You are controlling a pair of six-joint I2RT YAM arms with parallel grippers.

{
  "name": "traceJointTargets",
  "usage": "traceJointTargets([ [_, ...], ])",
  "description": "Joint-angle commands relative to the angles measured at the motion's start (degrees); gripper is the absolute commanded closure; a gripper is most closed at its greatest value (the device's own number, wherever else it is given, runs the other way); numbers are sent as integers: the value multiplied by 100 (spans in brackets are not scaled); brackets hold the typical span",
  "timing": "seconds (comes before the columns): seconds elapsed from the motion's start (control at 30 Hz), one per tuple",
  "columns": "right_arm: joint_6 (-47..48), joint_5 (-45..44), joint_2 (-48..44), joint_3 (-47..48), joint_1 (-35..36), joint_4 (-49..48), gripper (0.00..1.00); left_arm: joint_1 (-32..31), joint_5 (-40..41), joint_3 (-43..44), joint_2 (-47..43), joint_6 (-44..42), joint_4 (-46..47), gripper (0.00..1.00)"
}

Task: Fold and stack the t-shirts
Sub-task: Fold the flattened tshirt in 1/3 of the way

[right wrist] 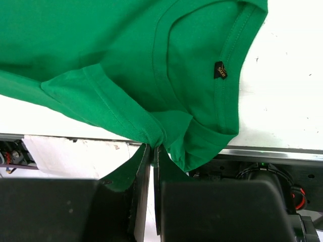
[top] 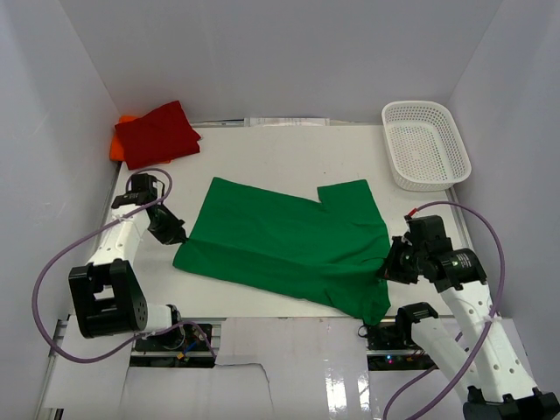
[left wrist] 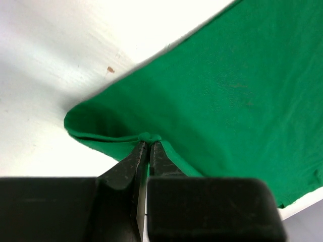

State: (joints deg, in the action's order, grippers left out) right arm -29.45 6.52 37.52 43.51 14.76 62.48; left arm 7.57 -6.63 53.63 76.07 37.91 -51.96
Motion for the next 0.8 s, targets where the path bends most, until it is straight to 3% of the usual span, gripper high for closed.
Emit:
traceJointTargets([
  [0.0, 80, -186, 185, 228, 0, -218, 92, -1, 13, 183, 152, -108, 441, 100],
  [0.6, 168, -889, 713, 457, 0, -218, 92, -160, -540, 763, 1076, -363, 1092, 98],
  [0.73, 133, -969, 678, 413, 0, -148, 92, -239, -550, 842, 1252, -390, 1145, 60],
  [0.77, 133, -969, 687, 404, 0, -139, 87, -265, -532, 895, 1269, -433, 1136, 46],
])
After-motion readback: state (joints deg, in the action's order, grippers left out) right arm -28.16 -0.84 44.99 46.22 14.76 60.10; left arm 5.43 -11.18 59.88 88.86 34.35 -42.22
